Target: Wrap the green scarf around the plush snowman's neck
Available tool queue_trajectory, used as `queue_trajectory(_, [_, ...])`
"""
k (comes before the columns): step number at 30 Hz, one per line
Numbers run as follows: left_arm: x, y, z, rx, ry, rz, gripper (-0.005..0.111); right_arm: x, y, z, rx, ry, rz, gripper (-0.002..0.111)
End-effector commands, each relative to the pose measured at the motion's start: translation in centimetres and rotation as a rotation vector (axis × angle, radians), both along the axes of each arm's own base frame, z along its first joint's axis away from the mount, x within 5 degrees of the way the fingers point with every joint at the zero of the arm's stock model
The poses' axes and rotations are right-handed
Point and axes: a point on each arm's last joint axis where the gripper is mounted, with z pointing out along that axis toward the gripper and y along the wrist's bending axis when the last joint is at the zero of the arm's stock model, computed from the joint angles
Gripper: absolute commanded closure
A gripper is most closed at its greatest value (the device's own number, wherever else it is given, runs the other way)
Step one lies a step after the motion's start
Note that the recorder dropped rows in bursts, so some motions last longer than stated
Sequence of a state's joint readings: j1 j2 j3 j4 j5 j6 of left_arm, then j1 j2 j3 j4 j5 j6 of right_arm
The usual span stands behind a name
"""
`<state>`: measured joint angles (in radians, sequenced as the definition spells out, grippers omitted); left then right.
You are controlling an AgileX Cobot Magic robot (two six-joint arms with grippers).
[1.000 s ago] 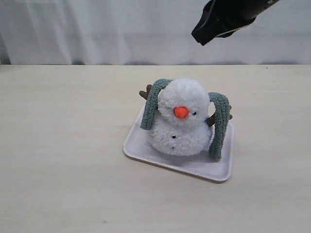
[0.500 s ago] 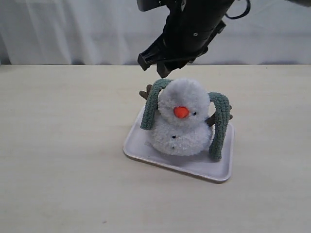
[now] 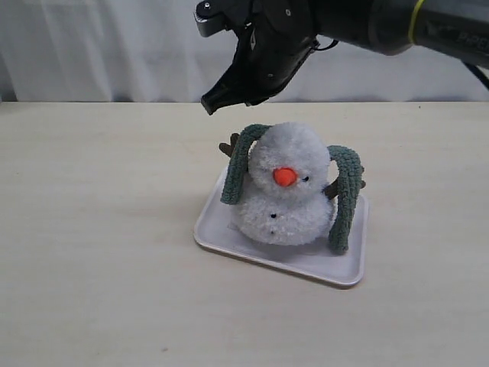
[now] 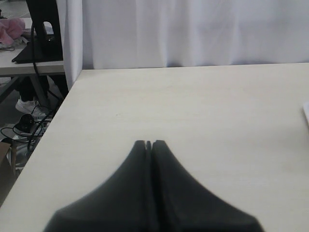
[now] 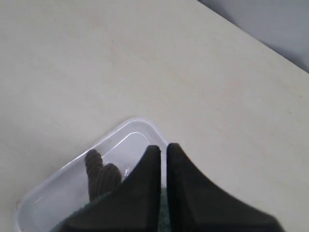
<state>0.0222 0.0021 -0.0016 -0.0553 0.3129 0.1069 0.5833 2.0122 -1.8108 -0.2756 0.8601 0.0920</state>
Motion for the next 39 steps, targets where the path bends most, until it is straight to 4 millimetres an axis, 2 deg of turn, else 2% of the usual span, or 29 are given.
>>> queue_trajectory(1, [0.0, 0.0, 0.0, -0.004, -0.007, 0.004, 0.107, 0.5, 0.2, -1.3, -0.026, 0.007, -0.002, 0.104])
queue_trajectory(18, [0.0, 0.0, 0.0, -0.004, -0.007, 0.004, 0.107, 0.2, 0.1, -5.2, -0.144, 0.199, -0.005, 0.104])
queue_trajectory(20, [0.0, 0.0, 0.0, -0.004, -0.007, 0.004, 0.107, 0.2, 0.1, -5.2, -0.15, 0.198, 0.005, 0.104])
queue_trajectory(26, [0.0, 0.0, 0.0, -0.004, -0.007, 0.004, 0.107, -0.2, -0.1, -3.0, -0.144, 0.154, 0.052, 0.104])
queue_trajectory(32, [0.0, 0.0, 0.0, -0.004, -0.007, 0.004, 0.107, -1.7, 0.1, -1.3, -0.085, 0.211, 0.137, 0.104])
queue_trajectory(39, [0.0, 0.0, 0.0, -0.004, -0.007, 0.004, 0.107, -2.1, -0.2, -2.0, -0.12, 0.286, 0.132, 0.104])
